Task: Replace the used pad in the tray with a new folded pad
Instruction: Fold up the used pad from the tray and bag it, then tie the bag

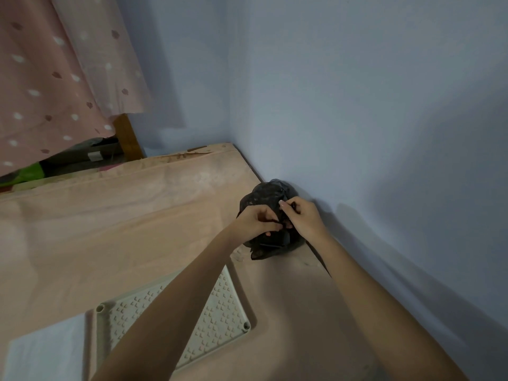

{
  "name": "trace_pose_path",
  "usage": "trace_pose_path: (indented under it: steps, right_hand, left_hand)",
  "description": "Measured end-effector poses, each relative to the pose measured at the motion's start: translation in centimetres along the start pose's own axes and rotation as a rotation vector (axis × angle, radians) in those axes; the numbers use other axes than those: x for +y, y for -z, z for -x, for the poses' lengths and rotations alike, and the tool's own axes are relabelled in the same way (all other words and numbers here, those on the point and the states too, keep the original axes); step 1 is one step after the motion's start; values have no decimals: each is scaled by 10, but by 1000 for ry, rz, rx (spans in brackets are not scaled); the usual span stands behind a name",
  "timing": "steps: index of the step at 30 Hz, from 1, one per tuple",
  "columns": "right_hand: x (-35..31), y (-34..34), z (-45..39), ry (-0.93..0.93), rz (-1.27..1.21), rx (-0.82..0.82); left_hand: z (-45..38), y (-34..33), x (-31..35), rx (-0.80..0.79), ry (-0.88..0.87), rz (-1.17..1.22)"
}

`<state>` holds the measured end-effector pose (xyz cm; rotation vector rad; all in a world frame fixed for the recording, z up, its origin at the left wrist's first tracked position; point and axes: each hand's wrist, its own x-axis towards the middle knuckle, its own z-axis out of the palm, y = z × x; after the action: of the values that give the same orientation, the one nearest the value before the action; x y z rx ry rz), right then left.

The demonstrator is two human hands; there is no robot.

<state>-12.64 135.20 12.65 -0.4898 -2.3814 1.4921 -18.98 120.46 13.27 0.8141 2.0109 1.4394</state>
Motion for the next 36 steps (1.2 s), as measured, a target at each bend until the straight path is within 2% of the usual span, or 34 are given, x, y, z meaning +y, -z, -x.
trace_pose_path:
  steps: [4,9,12,15,17,19,22,25,30,36]
  right_hand:
    - [1,-1,2,20,-65,-27]
    - [4,-1,5,91,-14,-75]
    - [7,2,6,78,-18,-161]
    - [13,4,9,92,-27,-139]
    - [17,6,10,94,-46,-83]
    - [19,7,9,105,-65,-56]
    - [22,8,8,109,-59,-54]
    - [25,8,7,109,-61,-60]
    - [34,7,8,110,-39,-34]
    - [53,11,10,12,-10,103]
  left_hand:
    - [-6,-2,-1,30,77,-101]
    - [-8,-4,-4,-130,98,-277]
    - [-10,-9,-9,-64,99,-325]
    - [-12,-8,-15,38,73,-275]
    - [-10,-6,-13,21,36,-205]
    - [-8,-5,-9,12,73,-32]
    - [-7,-5,-7,114,204,249]
    - [-9,-4,-12,216,183,235]
    - [-12,-1,-14,300,189,210]
    - [-13,12,-29,581,205,231]
